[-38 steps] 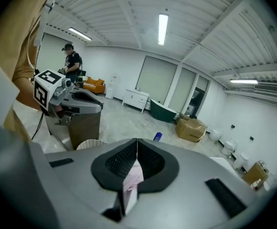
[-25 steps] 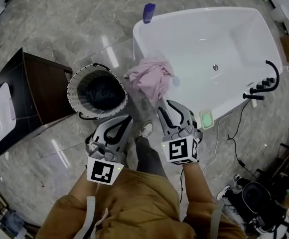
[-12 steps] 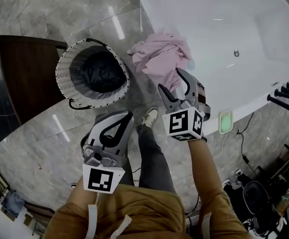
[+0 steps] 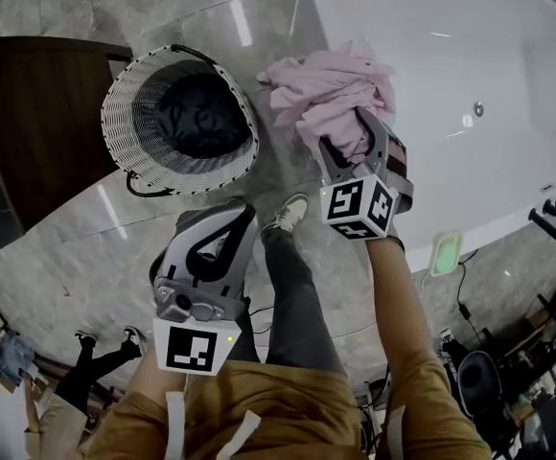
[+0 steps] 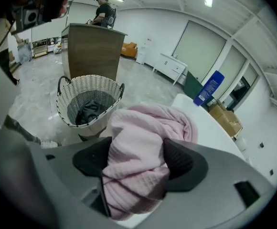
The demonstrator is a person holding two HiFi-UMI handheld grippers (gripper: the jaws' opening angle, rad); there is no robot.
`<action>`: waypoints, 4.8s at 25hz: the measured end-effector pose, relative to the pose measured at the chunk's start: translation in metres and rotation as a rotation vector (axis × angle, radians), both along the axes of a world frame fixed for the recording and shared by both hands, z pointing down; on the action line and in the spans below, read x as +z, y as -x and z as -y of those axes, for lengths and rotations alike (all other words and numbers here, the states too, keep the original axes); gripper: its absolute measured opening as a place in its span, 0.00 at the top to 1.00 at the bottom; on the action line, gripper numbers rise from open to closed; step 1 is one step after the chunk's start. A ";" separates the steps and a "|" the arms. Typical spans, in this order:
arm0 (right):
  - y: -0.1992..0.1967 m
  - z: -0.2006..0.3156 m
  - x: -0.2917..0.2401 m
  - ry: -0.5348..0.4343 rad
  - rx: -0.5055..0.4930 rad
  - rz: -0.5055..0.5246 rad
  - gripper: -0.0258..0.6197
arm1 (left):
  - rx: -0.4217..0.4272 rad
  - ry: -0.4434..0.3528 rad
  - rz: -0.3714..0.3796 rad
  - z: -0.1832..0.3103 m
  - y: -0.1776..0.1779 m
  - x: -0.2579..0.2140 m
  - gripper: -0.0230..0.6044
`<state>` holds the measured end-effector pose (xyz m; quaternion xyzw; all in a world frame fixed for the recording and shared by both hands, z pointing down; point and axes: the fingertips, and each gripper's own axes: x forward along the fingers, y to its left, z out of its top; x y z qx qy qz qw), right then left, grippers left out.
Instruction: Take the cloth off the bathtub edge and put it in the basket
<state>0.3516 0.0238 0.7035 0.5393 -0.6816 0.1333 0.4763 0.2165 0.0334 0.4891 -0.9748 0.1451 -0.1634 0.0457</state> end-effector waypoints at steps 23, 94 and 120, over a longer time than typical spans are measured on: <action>0.010 -0.022 -0.207 -0.296 0.087 0.063 0.84 | 0.082 -0.075 -0.092 0.002 -0.016 -0.098 0.95; 0.303 0.019 -0.602 -0.807 -0.289 0.140 0.84 | -0.412 -0.345 -0.160 0.015 0.342 -0.302 0.95; 0.310 0.101 -0.522 -0.664 -0.392 0.230 0.84 | -0.417 -0.242 -0.132 0.071 0.276 -0.252 0.95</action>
